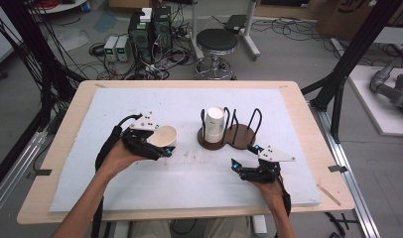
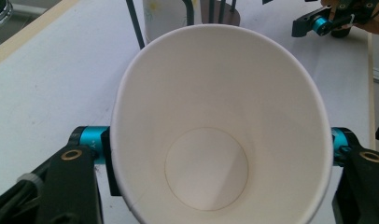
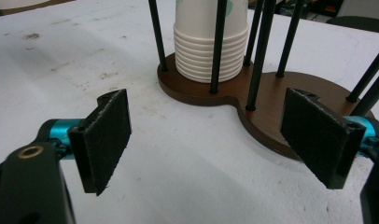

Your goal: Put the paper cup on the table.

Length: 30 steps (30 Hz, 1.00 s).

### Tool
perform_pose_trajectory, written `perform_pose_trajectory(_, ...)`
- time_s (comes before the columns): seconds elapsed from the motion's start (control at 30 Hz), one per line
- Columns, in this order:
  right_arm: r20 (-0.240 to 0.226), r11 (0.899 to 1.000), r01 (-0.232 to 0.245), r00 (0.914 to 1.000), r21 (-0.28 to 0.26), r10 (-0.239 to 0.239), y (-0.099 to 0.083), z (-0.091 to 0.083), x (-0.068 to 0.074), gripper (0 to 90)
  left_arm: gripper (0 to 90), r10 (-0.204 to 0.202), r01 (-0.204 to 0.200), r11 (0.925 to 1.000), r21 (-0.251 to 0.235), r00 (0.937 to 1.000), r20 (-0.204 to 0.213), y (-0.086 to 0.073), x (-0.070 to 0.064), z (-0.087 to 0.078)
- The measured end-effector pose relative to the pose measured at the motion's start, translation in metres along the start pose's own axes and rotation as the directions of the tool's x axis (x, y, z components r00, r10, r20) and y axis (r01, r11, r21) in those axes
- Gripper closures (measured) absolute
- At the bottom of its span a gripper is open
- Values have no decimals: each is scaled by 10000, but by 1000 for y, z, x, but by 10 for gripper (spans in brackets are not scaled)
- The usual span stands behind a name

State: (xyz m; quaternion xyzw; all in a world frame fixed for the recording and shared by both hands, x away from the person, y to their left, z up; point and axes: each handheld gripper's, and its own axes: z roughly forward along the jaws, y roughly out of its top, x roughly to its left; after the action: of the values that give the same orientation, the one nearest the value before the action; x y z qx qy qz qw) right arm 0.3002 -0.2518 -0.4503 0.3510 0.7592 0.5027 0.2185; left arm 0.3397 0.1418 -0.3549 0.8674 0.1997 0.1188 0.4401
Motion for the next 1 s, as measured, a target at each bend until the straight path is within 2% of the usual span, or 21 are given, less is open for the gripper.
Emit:
perform_pose_trajectory(0.4,42,10000,16,10000,-24,-16,0,0,0,170,315,61,-60,9999,128,10000,-70,0,0,1)
perform_pose_trajectory(0.7,72,10000,16,10000,61,-16,0,1,0,170,315,64,-65,9997,215,10000,63,1,1,4)
perform_pose_trajectory(1.0,114,10000,-21,9999,82,20,0,1,0,170,315,72,-81,9990,439,9997,218,4,0,21)
